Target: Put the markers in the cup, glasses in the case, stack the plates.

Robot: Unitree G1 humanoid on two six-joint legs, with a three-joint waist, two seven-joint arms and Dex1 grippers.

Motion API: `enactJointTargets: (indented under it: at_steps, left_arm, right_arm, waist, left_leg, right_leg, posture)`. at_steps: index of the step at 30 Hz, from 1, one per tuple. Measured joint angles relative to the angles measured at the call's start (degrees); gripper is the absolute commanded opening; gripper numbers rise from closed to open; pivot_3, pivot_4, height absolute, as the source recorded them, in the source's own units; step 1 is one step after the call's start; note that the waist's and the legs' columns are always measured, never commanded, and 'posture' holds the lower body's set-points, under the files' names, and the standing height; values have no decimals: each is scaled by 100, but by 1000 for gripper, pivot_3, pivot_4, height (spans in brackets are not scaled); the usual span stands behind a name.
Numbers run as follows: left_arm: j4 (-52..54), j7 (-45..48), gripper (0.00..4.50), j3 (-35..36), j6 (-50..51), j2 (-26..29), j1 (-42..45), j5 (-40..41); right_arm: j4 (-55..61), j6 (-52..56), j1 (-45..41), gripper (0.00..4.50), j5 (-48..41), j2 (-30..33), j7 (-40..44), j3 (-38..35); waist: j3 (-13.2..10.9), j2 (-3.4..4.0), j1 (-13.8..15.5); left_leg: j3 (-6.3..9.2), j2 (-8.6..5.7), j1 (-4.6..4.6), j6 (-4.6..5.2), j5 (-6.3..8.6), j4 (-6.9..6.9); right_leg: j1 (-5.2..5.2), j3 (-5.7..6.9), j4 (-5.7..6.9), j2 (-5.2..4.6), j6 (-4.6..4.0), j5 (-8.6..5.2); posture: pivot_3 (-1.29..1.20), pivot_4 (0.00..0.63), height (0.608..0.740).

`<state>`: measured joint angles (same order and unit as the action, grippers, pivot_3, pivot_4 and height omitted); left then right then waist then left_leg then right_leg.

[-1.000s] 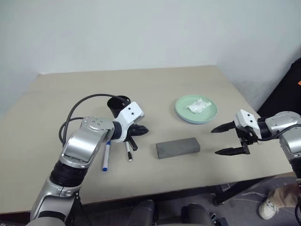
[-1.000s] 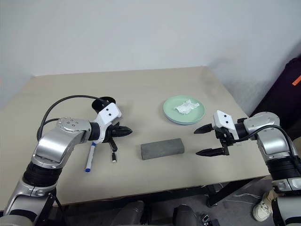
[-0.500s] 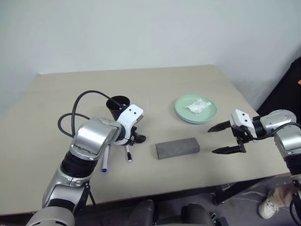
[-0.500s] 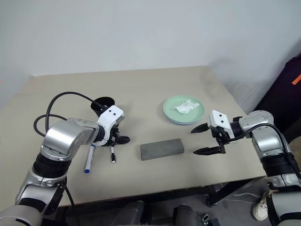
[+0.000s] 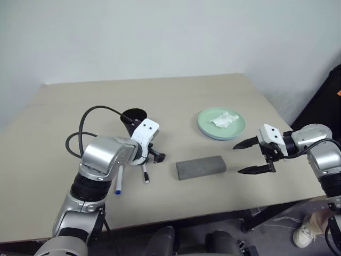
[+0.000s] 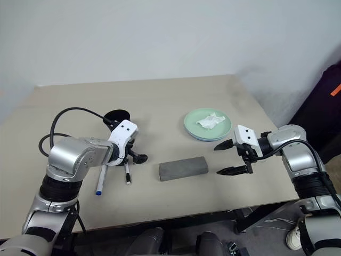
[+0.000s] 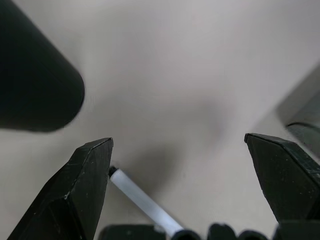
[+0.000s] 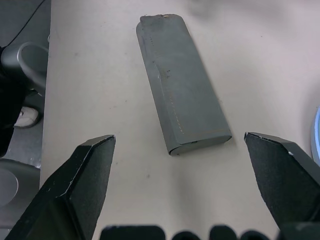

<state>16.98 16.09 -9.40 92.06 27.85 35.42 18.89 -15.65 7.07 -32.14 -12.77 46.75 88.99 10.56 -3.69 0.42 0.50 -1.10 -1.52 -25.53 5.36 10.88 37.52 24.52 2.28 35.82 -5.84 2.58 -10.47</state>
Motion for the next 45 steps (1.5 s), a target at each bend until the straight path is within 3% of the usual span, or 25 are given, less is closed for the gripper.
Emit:
enactJointTargets:
  at_steps: [32,35,45]
  left_arm:
    - [-264,-1999,4476,138,-31,47,-404,1613]
    - [-286,-2066,3929,133,-43,77,-404,1775]
    - [-322,-2224,586,45,-53,86,-403,2235]
  right_arm:
    - [3,-101,16,4500,1,-15,-1,13]
    - [3,-109,32,4500,1,-15,-2,13]
    - [4,-114,85,4500,1,-14,-2,13]
  waist:
    - [6,5,2]
    - [7,7,1]
    - [11,11,-1]
  left_leg:
    - [-5,-2,4,-2,-1,-12]
    - [-5,-3,4,-3,-1,-14]
    - [-8,-2,18,-6,-3,-30]
  right_leg:
    - [0,2,-2,-3,-5,11]
    - [0,2,-3,-3,-5,11]
    - [-1,0,-5,-2,-15,17]
  posture:
    - [0,0,736]
    - [0,0,736]
    - [0,0,736]
